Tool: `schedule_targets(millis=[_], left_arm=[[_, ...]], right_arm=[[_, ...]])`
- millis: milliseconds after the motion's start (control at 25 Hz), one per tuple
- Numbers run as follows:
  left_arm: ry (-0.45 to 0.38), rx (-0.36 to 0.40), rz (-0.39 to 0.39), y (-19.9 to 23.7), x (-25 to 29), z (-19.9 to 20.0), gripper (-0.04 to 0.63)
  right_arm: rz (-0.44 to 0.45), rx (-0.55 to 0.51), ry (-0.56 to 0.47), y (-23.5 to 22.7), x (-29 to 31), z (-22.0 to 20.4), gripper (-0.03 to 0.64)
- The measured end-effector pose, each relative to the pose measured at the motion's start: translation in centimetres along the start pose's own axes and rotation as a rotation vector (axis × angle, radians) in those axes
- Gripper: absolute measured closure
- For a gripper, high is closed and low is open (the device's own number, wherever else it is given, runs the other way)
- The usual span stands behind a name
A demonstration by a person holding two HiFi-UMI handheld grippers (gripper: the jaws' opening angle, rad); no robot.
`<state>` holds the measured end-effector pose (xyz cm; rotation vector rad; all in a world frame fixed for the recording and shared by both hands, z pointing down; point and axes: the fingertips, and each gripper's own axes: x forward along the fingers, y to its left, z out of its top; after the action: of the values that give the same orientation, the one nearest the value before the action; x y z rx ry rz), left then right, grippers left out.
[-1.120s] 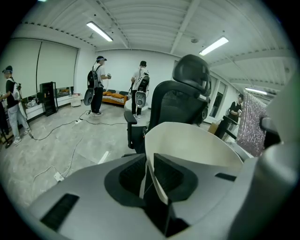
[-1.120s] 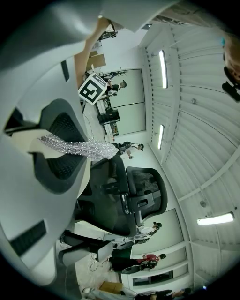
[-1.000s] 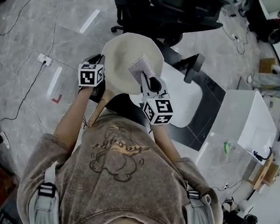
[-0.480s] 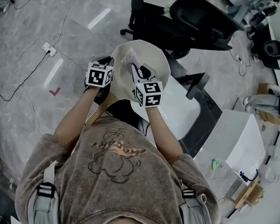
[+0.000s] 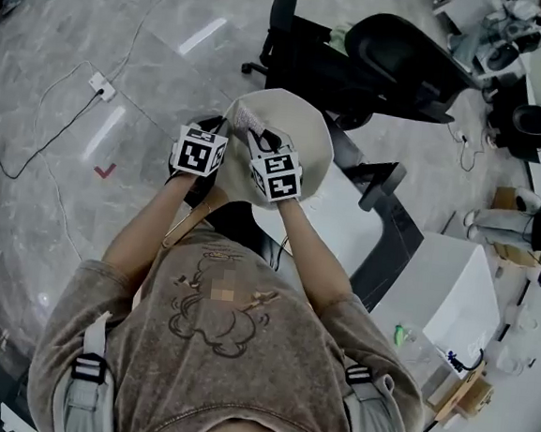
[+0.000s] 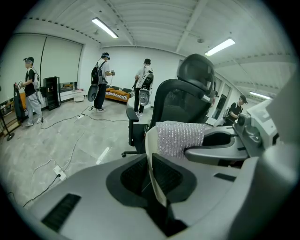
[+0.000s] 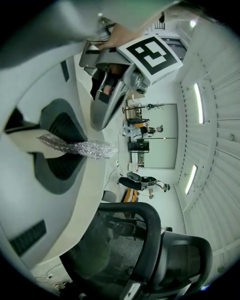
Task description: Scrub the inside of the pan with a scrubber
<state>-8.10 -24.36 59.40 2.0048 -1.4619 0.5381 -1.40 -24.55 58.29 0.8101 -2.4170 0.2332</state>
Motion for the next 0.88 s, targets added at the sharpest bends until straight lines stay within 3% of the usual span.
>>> schedule_targets(millis=[600, 880], left_arm=[[0.005, 0.004, -0.018, 0.0, 0.2, -0.1, 0.548], [0.003, 0.006, -0.027, 0.0, 0.1, -0.1, 0.546]], right_arm=[[-0.042, -0.105, 0.065, -2.0, 3.4, 0.1, 0.537], [-0.120, -0.136, 0.106, -3.7, 5.2, 0.0, 0.536]])
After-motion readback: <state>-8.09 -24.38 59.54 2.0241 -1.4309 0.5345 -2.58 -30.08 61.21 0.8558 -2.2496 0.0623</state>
